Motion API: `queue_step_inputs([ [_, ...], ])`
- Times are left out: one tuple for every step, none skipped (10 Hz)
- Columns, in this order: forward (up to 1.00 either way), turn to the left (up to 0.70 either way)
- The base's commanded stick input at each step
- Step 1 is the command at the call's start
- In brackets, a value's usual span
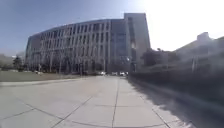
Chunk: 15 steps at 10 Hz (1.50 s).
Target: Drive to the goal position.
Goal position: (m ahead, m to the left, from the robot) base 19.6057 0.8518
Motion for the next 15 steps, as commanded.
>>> queue_step_inputs([
  [1.00,0.03],
  [1.00,0.03],
  [1.00,0.03],
  [1.00,0.03],
  [1.00,0.03],
  [1.00,0.03],
  [1.00,0.03],
  [1.00,0.03],
  [1.00,0.03],
  [1.00,0.03],
  [1.00,0.03],
  [1.00,0.03],
  [1.00,0.03],
  [1.00,0.03],
  [1.00,0.03],
])
